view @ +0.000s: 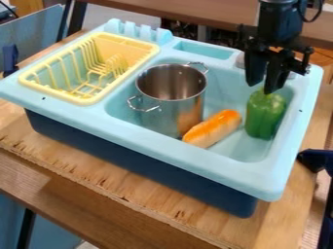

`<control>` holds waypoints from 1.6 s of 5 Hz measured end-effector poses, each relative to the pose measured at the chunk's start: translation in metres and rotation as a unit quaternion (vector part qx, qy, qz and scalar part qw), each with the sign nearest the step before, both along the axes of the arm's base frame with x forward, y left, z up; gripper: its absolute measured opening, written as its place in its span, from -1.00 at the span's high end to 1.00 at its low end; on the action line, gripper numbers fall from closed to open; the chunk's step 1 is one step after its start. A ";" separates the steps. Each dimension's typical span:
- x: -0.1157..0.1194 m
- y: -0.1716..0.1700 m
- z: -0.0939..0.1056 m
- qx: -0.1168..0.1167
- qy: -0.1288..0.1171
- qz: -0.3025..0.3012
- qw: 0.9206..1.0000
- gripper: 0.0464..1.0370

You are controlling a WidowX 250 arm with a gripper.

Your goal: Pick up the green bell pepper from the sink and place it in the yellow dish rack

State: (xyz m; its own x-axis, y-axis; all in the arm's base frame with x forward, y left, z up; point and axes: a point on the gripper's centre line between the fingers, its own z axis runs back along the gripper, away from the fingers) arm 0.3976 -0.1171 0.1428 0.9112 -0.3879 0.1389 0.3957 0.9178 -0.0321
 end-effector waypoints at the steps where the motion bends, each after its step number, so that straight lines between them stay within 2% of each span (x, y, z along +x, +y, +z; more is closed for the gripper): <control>1: 0.000 0.000 0.000 0.000 0.000 0.000 1.000 0.78; 2: -0.002 -0.001 -0.003 -0.004 0.004 -0.001 1.000 0.95; 3: -0.009 0.000 -0.003 -0.006 0.004 -0.002 1.000 0.96; 4: -0.028 0.005 0.015 -0.009 -0.006 -0.015 1.000 0.96; 6: -0.072 0.023 0.097 -0.041 -0.104 -0.018 0.994 0.96; 7: -0.101 0.074 0.117 -0.003 -0.115 0.049 0.992 0.96; 8: -0.113 0.117 0.122 0.022 -0.100 0.128 0.986 0.96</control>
